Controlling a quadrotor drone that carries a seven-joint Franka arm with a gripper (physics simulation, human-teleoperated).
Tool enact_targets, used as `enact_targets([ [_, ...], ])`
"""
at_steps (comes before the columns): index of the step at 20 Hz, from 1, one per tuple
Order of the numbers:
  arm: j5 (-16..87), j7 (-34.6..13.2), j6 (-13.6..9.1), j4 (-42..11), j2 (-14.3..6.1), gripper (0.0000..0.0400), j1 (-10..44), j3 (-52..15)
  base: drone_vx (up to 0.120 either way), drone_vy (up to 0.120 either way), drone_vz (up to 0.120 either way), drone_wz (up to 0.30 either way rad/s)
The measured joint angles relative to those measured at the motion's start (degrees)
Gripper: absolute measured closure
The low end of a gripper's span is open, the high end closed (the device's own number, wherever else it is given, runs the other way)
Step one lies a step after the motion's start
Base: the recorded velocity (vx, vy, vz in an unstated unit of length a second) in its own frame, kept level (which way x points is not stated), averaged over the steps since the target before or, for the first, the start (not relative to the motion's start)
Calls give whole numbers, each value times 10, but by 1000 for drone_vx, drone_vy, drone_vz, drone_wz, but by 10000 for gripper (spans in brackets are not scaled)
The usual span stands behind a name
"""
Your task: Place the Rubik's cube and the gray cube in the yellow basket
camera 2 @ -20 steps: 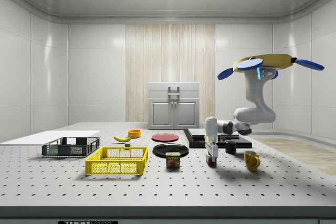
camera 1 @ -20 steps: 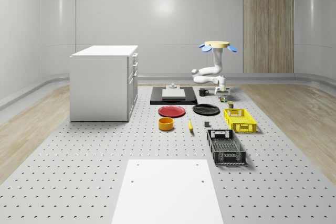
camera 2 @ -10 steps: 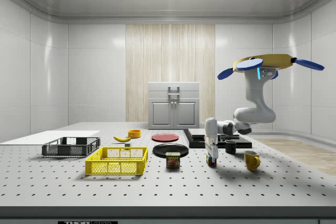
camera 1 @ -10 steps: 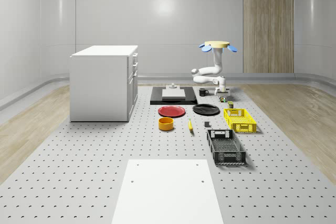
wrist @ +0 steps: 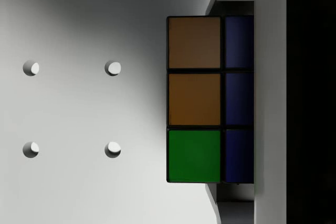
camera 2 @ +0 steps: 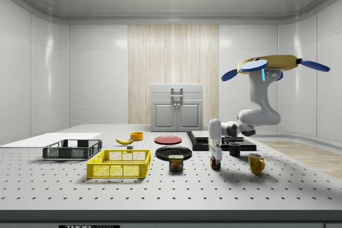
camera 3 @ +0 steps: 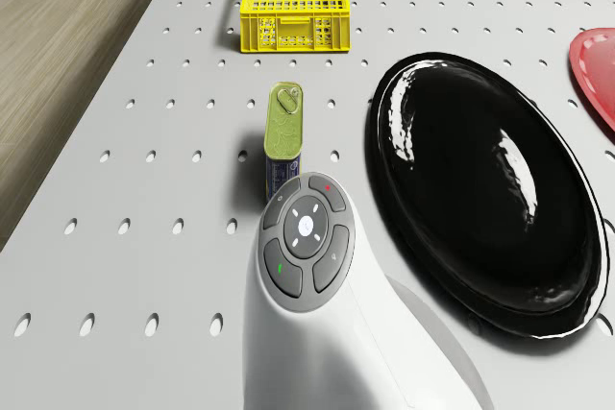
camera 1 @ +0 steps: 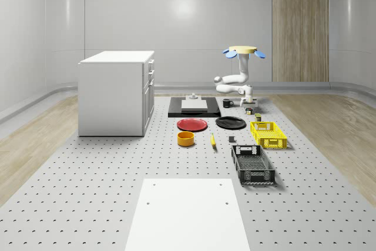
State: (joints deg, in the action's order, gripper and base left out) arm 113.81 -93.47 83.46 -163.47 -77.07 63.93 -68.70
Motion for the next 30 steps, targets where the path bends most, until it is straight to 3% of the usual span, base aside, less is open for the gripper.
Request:
enact_targets([
  [6,-44,-8,-14,-9,-1,75,4,-45,0,0,100,0],
  [14,-71,-14,-12,-12,-11,75,9,-70,0,0,120,0],
  [23,-81,-18,0,-12,-25,75,13,-77,116,71,18,0],
  [30,-86,-21,9,-12,-35,75,16,-80,120,0,0,0],
])
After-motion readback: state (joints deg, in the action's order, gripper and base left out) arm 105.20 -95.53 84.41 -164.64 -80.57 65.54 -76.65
